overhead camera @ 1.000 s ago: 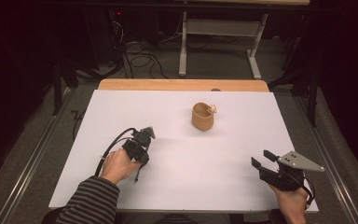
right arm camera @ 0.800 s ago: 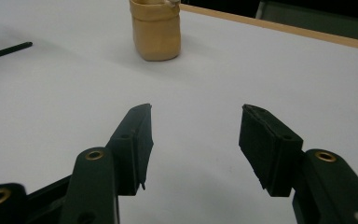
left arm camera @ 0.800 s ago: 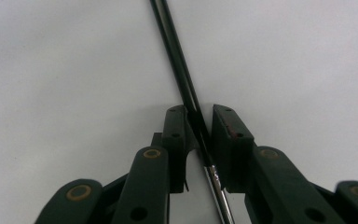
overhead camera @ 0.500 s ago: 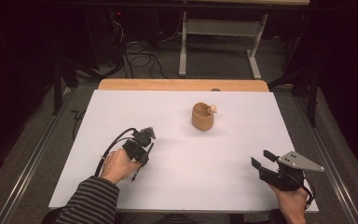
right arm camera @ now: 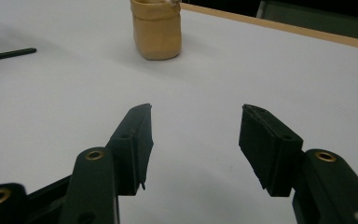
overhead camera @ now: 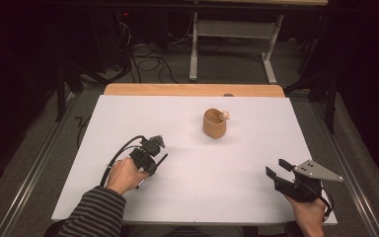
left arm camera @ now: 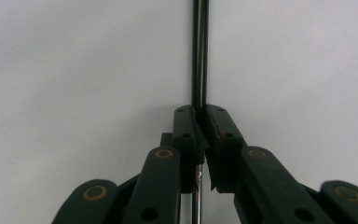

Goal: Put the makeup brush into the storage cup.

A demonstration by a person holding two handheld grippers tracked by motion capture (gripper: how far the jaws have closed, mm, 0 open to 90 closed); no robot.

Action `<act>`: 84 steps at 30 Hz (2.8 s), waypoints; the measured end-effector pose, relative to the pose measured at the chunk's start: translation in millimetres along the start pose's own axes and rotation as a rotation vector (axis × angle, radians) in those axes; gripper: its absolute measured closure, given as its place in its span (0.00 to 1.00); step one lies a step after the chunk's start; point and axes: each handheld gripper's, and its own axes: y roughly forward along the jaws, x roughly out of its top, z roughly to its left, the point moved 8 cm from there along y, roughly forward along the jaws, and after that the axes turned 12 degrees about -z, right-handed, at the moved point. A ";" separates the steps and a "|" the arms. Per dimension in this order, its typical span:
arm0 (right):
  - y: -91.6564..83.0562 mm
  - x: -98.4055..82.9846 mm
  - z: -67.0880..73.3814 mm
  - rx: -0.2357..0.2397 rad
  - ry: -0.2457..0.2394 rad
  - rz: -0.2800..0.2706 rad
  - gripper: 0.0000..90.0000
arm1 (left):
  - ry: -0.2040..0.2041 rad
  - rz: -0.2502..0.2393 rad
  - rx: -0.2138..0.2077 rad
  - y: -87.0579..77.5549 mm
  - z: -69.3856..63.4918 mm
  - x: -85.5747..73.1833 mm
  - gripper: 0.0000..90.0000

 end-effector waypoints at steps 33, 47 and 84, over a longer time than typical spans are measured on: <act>0.4 -0.3 0.6 0.007 -0.009 0.001 0.53 | 0.072 -0.015 0.001 -1.1 -2.0 -1.6 0.93; 0.8 -0.7 1.3 0.010 -0.016 0.002 0.54 | 0.082 -0.021 -0.022 -2.7 -3.8 -2.1 0.93; 1.3 -0.7 2.2 0.022 -0.008 0.005 0.57 | 0.094 -0.128 -0.080 -28.5 -10.9 10.1 0.93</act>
